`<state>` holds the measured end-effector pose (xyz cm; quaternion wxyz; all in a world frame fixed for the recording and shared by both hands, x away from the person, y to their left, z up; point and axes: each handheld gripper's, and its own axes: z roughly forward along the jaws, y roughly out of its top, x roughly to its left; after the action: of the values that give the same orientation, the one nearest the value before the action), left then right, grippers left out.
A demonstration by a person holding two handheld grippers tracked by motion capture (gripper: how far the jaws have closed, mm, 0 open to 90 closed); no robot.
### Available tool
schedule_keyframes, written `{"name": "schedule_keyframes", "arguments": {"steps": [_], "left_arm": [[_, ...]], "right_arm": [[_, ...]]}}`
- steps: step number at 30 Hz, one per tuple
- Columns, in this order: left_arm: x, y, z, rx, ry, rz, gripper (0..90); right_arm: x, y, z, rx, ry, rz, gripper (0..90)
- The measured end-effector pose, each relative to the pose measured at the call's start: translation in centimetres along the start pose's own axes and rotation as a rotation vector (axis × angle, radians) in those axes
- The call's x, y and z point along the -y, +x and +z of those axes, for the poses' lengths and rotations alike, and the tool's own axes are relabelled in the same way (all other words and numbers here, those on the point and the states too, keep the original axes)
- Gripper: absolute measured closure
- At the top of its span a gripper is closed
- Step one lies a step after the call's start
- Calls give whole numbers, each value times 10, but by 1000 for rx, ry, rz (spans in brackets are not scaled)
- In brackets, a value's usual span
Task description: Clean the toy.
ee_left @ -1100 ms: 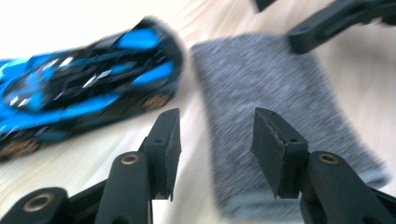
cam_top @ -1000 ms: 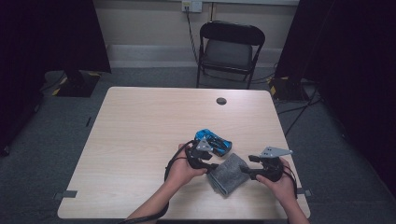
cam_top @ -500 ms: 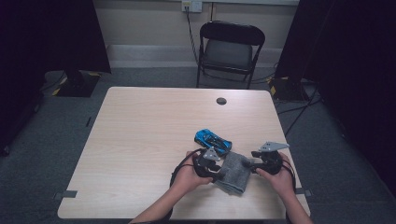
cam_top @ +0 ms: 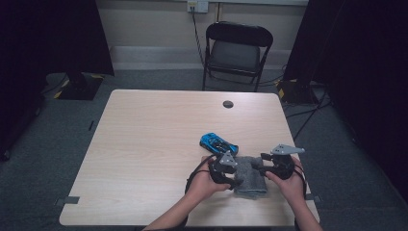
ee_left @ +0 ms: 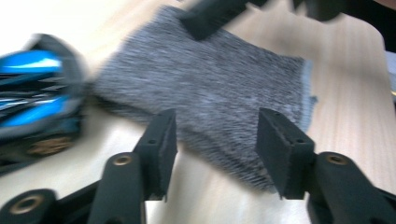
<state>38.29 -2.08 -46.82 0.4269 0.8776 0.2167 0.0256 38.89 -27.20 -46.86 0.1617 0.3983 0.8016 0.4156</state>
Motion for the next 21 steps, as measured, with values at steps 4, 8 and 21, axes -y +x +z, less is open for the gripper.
{"name": "schedule_keyframes", "arguments": {"steps": [4, 8, 21], "left_arm": [[-2, 14, -16, -65, -23, -4, 377], [-6, 37, -28, -146, -25, -2, 316], [-19, 97, -20, -187, -48, -4, 219]], "right_arm": [[0, 15, 0, -38, 0, 2, 394], [6, 32, 7, -21, 58, -20, 377], [17, 38, 20, 18, 117, -83, 412]]}}
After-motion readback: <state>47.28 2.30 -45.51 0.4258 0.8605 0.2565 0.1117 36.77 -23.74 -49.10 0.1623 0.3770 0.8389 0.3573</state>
